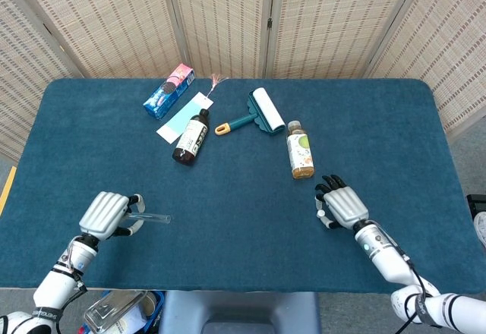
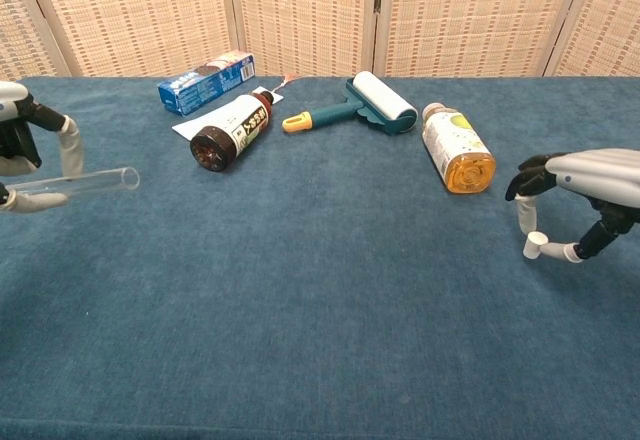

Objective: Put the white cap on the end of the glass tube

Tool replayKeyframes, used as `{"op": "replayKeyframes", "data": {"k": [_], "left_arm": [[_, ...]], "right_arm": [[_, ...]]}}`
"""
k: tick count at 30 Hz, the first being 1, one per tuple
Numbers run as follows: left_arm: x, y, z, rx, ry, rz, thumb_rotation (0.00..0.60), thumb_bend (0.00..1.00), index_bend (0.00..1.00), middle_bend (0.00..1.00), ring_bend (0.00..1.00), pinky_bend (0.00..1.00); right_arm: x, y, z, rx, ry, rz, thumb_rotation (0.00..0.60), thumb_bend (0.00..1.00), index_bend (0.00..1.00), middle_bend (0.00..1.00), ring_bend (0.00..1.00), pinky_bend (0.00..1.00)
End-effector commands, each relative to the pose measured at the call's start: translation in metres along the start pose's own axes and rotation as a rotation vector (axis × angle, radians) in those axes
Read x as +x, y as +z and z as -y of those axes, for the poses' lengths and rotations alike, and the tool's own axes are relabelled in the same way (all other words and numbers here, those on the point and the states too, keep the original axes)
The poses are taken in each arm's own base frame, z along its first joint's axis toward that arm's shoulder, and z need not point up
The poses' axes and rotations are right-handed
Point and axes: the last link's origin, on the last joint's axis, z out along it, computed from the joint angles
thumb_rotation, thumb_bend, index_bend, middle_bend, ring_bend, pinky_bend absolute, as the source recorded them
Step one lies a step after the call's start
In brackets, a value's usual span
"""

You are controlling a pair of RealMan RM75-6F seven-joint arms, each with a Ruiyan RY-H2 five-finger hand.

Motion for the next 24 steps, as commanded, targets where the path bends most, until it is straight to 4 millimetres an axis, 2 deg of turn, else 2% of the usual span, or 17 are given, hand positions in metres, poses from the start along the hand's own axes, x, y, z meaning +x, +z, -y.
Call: {"op": "replayKeyframes", "data": {"k": [1,7,13,19,24], "left_arm": [[0.008,0.009,-0.001,-0.003,-0.044,-0.009,0.6,0.35,0.6,1.0,1.0,1.0],[0.029,0.032,-0.011,-0.044,-0.18,-0.019,0.6,0.36,0.6,1.0,1.0,1.0],[0.038,0.052,-0.028,-0.092,-0.301,-0.002,0.6,0.36,0.6,1.0,1.0,1.0],[0.039,0.062,-0.049,-0.133,-0.396,0.032,0.6,0.37,0.61,1.0,1.0,1.0],[0.038,0.066,-0.066,-0.162,-0.442,0.054,0.6,0.37,0.61,1.0,1.0,1.0]], "right_arm": [[0.028,-0.008,0.007,0.038,0.024,-0.072,0.6,0.45,0.59,0.23,0.0,0.0],[0.085,-0.021,0.026,0.13,0.122,-0.192,0.6,0.48,0.61,0.25,0.0,0.0],[0.13,-0.027,0.049,0.237,0.249,-0.287,0.6,0.48,0.62,0.26,0.0,0.0],[0.156,-0.025,0.073,0.338,0.317,-0.329,0.6,0.48,0.62,0.26,0.0,0.0],[0.167,-0.021,0.091,0.396,0.362,-0.338,0.6,0.49,0.63,0.26,0.0,0.0]]}}
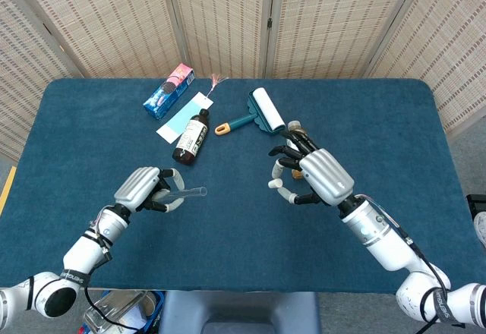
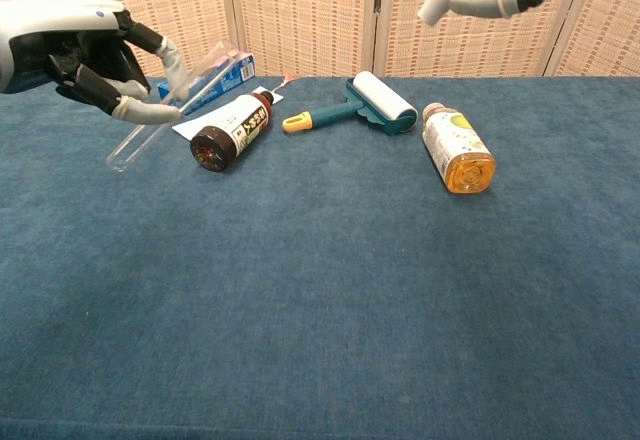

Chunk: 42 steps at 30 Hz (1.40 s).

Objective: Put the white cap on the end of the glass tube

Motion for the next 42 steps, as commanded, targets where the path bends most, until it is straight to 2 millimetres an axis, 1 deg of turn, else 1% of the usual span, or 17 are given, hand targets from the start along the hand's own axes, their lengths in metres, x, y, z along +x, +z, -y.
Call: {"op": "replayKeyframes", "data": {"k": [1,7,14,28,42], "left_arm": [[-0.005,0.003,-0.007,-0.013,-0.017,0.013,0.6,0.37,0.61,1.0,1.0,1.0],[-0.015,0.008,-0.017,-0.029,-0.058,0.026,0.6,0.37,0.61,1.0,1.0,1.0],[-0.022,0.01,-0.022,-0.031,-0.094,0.042,0.6,0.37,0.61,1.0,1.0,1.0],[-0.027,0.01,-0.028,-0.039,-0.106,0.047,0.6,0.38,0.61,1.0,1.0,1.0],[-0.027,0.011,-0.029,-0.036,-0.111,0.049,0.6,0.38,0.61,1.0,1.0,1.0]], "right_arm": [[0.0,0.006,0.009,0.028,0.026,-0.003,0.6,0.49,0.63,0.26,0.0,0.0],[-0.005,0.014,0.022,0.06,0.058,0.003,0.6,0.49,0.63,0.26,0.0,0.0],[-0.018,0.019,0.03,0.082,0.064,0.028,0.6,0.49,0.64,0.27,0.0,0.0],[-0.034,0.03,0.037,0.087,0.074,0.054,0.6,0.49,0.64,0.27,0.0,0.0],[-0.039,0.036,0.043,0.095,0.071,0.068,0.6,0.5,0.64,0.27,0.0,0.0]]}}
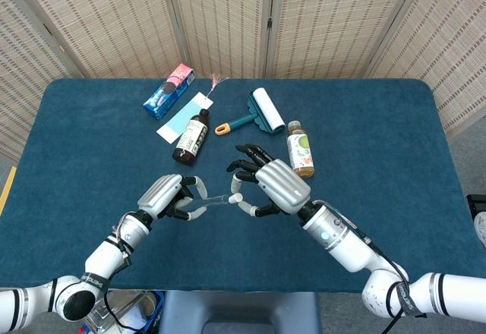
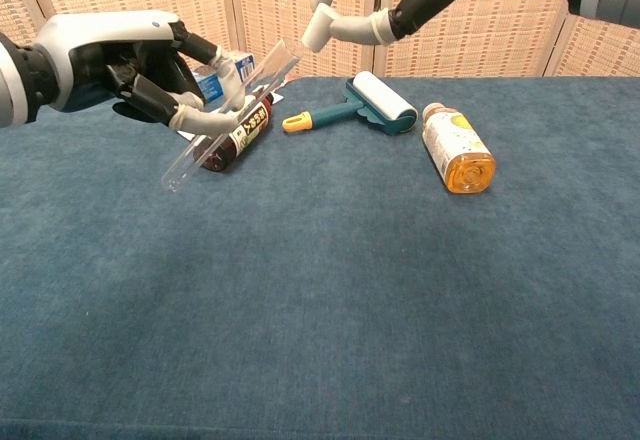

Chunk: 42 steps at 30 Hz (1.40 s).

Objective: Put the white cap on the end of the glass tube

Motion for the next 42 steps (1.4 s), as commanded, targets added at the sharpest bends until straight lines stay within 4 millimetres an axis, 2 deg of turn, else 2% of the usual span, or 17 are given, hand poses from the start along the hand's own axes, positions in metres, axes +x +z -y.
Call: {"op": "replayKeyframes", "data": {"k": [1,42], "left_arm": [[0.0,0.0,0.0,0.002,-0.001,0.001,0.6,0.38,0.61,1.0,1.0,1.0],[-0.007,0.003,0.001,0.016,-0.001,0.031,0.6,0.38,0.6,1.0,1.0,1.0]], "right_arm": [[-0.001,0.0,0.0,0.0,0.001,0.001,0.6,0.5,0.64,0.27,0.0,0.0],[-0.017,0.019,0.004,0.005,-0.006,0.043,0.6,0.51,0.64,0.27,0.0,0.0]]}}
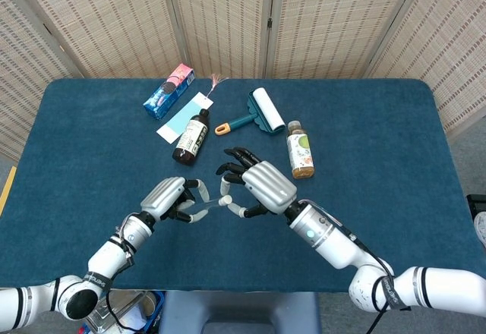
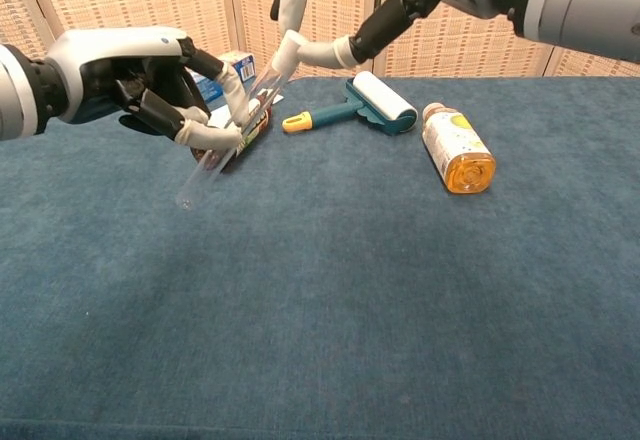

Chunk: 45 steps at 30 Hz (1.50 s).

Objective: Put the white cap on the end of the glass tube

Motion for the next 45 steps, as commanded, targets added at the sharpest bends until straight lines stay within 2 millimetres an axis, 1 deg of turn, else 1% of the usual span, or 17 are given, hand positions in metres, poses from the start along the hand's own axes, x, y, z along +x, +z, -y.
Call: {"op": "replayKeyframes", "data": {"k": [1,22,23,25,26,27,31,33,34,38,40,45], "left_arm": [[0.0,0.0,0.0,0.0,0.001,0.002,0.6,0.38,0.6,1.0,1.0,1.0],[0.004,0.0,0.002,0.013,0.003,0.009,0.6,0.38,0.6,1.0,1.0,1.0],[0.004,0.0,0.002,0.014,0.003,0.009,0.6,0.38,0.6,1.0,1.0,1.0],[0.004,-0.001,0.003,0.016,0.004,0.009,0.6,0.38,0.6,1.0,1.0,1.0],[0.004,-0.001,0.003,0.017,0.006,0.01,0.6,0.38,0.6,1.0,1.0,1.0],[0.004,-0.001,0.004,0.018,0.009,0.01,0.6,0.38,0.6,1.0,1.0,1.0],[0.006,-0.002,0.008,0.03,0.02,0.004,0.6,0.37,0.6,1.0,1.0,1.0],[0.008,-0.003,0.009,0.035,0.025,0.002,0.6,0.37,0.6,1.0,1.0,1.0],[0.008,-0.003,0.01,0.038,0.031,0.001,0.6,0.37,0.6,1.0,1.0,1.0],[0.011,-0.004,0.016,0.052,0.063,-0.003,0.6,0.38,0.6,1.0,1.0,1.0],[0.01,-0.004,0.019,0.061,0.085,0.001,0.6,0.38,0.6,1.0,1.0,1.0],[0.007,0.001,0.033,0.094,0.243,-0.008,0.6,0.38,0.61,1.0,1.0,1.0]], "right_arm": [[-0.001,0.001,0.0,-0.001,-0.002,0.003,0.6,0.51,0.64,0.27,0.0,0.0],[-0.01,0.006,-0.003,-0.013,-0.006,0.026,0.6,0.51,0.64,0.27,0.0,0.0],[-0.01,0.006,-0.004,-0.015,-0.007,0.029,0.6,0.5,0.64,0.27,0.0,0.0],[-0.011,0.006,-0.004,-0.018,-0.012,0.035,0.6,0.44,0.63,0.25,0.0,0.0],[-0.012,0.006,-0.005,-0.021,-0.014,0.041,0.6,0.4,0.6,0.24,0.0,0.0],[-0.012,0.006,-0.005,-0.022,-0.015,0.046,0.6,0.35,0.56,0.22,0.0,0.0],[-0.013,0.006,-0.005,-0.029,-0.023,0.063,0.6,0.17,0.36,0.16,0.0,0.0],[-0.013,0.005,-0.005,-0.03,-0.024,0.067,0.6,0.13,0.29,0.14,0.0,0.0],[-0.012,0.005,-0.005,-0.031,-0.022,0.066,0.6,0.12,0.25,0.13,0.0,0.0],[-0.007,0.001,-0.007,-0.038,-0.019,0.052,0.6,0.11,0.17,0.11,0.0,0.0],[-0.002,-0.003,-0.009,-0.042,-0.022,0.039,0.6,0.11,0.16,0.11,0.0,0.0],[0.017,-0.021,-0.018,-0.071,-0.045,-0.014,0.6,0.11,0.15,0.11,0.0,0.0]]}}
